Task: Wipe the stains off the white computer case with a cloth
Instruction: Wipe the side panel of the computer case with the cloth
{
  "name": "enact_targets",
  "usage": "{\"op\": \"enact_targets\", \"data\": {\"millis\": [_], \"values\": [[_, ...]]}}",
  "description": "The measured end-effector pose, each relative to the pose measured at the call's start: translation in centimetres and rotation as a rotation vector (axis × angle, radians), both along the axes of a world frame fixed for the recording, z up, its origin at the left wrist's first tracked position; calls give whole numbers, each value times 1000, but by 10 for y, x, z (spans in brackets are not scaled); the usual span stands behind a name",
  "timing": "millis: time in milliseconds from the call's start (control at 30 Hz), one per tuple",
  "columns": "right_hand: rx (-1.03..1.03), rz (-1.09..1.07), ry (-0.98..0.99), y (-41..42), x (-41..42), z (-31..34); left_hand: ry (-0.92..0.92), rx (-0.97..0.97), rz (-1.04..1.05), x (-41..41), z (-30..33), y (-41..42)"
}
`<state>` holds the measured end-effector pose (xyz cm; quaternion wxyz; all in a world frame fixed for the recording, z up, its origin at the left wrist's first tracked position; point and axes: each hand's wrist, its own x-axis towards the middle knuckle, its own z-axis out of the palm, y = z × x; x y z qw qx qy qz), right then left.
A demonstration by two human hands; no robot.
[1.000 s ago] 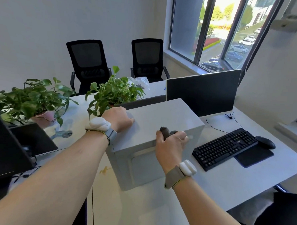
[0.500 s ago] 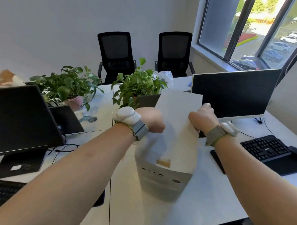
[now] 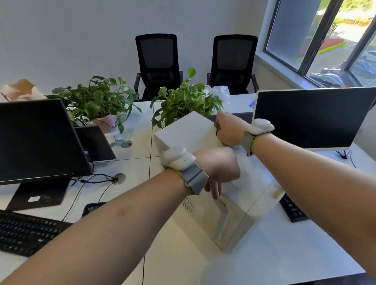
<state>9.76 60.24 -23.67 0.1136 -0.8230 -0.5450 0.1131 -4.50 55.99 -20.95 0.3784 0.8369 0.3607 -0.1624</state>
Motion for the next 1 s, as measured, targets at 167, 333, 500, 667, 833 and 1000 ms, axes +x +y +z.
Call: {"op": "enact_targets", "data": {"millis": [167,333,500,667,833,1000], "values": [[65,-31,-17,-33,-36,14,-105,484,113,-23,-1,81],[134,-87,25,-95,-72,6,-52,583,107,-40,-24,133],[325,-242,35,-152,-83,-19,-81,541,14,-24,-40,144],[490,-318,31,-163,-87,-59,40,555,-8,-19,-53,146],[524,-249,16,-162,-78,-66,65,619,-5,-25,-57,145],[469,-123,-37,-161,-42,-60,123,651,67,-26,-51,134]]}}
